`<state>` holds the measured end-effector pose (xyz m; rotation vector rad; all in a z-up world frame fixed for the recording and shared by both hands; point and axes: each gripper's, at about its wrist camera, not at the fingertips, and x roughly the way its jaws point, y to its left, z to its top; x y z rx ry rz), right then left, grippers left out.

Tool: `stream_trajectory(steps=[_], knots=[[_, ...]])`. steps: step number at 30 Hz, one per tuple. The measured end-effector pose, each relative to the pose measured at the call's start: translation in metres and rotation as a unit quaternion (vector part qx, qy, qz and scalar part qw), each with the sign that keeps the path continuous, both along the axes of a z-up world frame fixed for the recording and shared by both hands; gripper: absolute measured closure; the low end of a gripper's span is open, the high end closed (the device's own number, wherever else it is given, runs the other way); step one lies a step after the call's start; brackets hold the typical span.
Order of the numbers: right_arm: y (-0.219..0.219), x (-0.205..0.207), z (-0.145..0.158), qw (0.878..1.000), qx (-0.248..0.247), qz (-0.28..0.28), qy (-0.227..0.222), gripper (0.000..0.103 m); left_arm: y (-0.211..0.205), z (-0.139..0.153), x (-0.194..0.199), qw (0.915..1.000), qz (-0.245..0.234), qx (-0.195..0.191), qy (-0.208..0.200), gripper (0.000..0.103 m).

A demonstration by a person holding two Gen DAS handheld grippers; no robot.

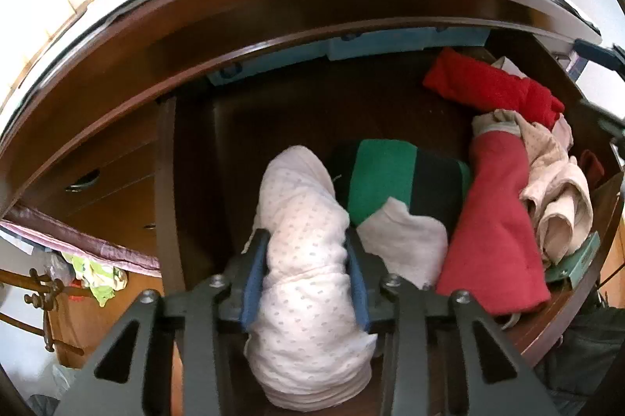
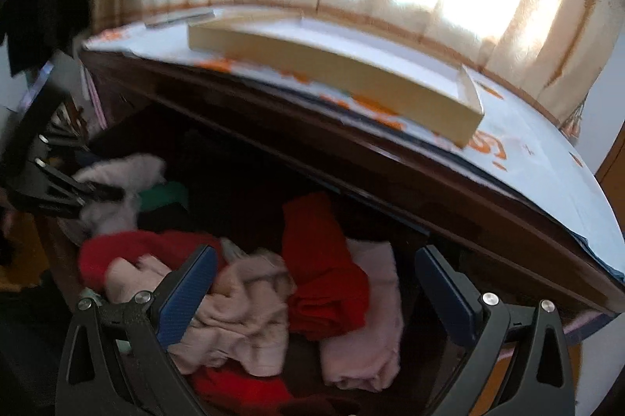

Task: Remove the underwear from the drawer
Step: 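Grasp the red garment with the right gripper while the left holds the white one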

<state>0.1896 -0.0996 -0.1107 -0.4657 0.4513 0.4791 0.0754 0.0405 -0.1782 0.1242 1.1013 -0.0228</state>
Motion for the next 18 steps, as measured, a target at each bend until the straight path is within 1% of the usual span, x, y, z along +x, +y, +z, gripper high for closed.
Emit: stream_trajectory(steps=[1,3,5,6,7,8,9,10,13,15,18], knots=[[0.003,0.004,-0.003,1.0,-0.016,-0.004,0.005,0.001,0.001,0.002,-0.001,1.0,0.001,-0.001,-0.003,0.069],[0.006,0.01,-0.007,0.999,-0.033,-0.007,0.012,0.001,0.004,0.006,-0.001,0.9999,0.005,-0.005,-0.01,0.07],[0.007,0.016,-0.009,0.999,-0.033,-0.007,0.027,0.001,0.008,0.014,-0.002,0.9994,0.013,-0.017,-0.026,0.07],[0.008,0.018,-0.009,0.999,-0.032,-0.007,0.034,0.004,0.009,0.018,-0.003,0.9992,0.016,-0.019,-0.033,0.07],[0.009,0.02,-0.009,0.999,-0.034,-0.007,0.039,0.014,0.011,0.022,-0.004,0.9987,0.019,-0.022,-0.043,0.07],[0.011,0.022,-0.01,0.998,-0.04,-0.006,0.041,0.02,0.012,0.026,-0.005,0.998,0.022,-0.03,-0.052,0.07],[0.013,0.024,-0.01,0.998,-0.045,-0.007,0.043,0.028,0.012,0.028,-0.005,0.9975,0.024,-0.035,-0.057,0.07],[0.015,0.026,-0.01,0.998,-0.048,-0.009,0.044,0.03,0.012,0.031,-0.006,0.9969,0.024,-0.039,-0.064,0.07],[0.02,0.029,-0.012,0.997,-0.06,-0.009,0.045,0.03,0.01,0.042,-0.008,0.9943,0.026,-0.053,-0.089,0.07],[0.023,0.032,-0.014,0.996,-0.077,-0.011,0.04,0.03,0.009,0.046,-0.008,0.9924,0.025,-0.065,-0.101,0.07],[0.033,0.039,-0.022,0.993,-0.107,-0.011,0.045,0.03,0.004,0.046,-0.005,0.9914,0.024,-0.071,-0.107,0.07]])
